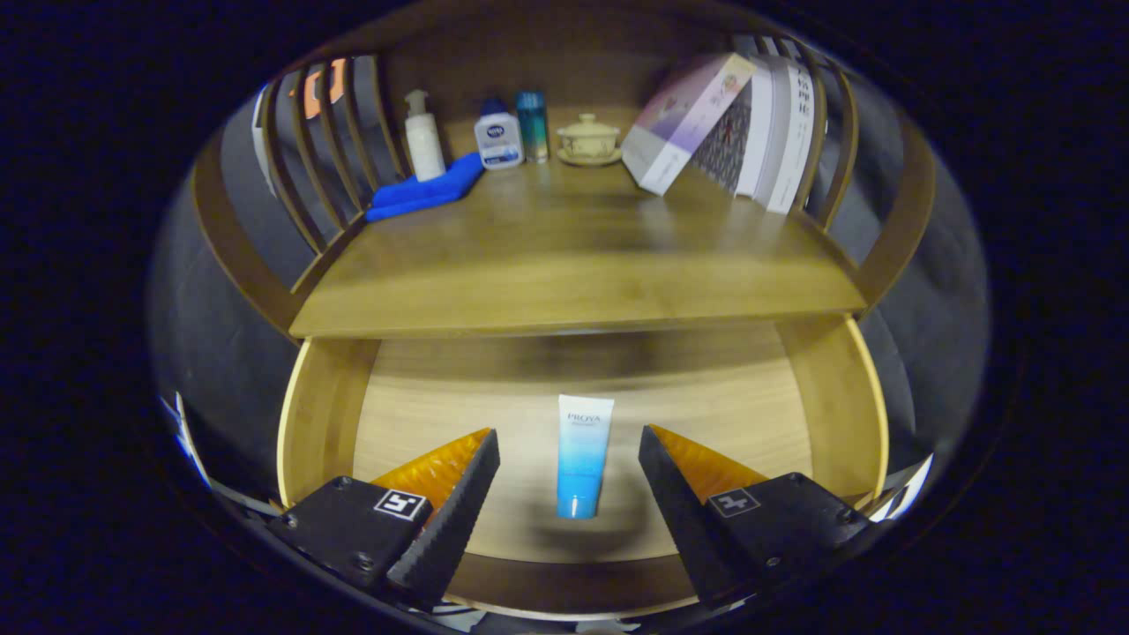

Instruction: Pull open the drawer, take out the items inside it, and place them on the countertop above the cabinet.

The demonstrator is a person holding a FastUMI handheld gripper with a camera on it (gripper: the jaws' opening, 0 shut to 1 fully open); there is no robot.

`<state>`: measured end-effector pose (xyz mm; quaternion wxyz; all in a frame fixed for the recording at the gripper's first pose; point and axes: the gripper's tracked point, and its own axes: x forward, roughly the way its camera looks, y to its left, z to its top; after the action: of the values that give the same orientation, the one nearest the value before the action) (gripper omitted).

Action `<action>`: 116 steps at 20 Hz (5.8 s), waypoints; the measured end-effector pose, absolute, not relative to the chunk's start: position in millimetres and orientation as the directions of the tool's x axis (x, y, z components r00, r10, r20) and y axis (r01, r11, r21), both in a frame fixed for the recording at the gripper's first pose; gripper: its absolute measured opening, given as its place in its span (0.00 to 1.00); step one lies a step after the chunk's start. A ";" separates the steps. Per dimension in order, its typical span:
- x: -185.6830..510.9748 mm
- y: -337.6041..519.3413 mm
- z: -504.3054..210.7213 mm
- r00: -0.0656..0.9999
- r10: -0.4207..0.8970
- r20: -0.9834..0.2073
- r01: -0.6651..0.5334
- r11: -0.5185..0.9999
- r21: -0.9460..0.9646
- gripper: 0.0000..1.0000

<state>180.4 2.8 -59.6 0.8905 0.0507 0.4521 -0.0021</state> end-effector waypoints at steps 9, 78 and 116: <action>173.3 -3.7 -119.0 0.327 0.010 -0.945 0.106 0.993 0.047 0.90; 183.8 2.7 141.9 0.919 0.101 -0.380 -0.067 0.992 0.103 0.76; 0.5 -15.1 -113.2 0.994 0.025 -0.103 -0.019 0.998 0.052 1.00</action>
<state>0.5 -15.1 -113.2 0.9983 0.0254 0.0516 0.0110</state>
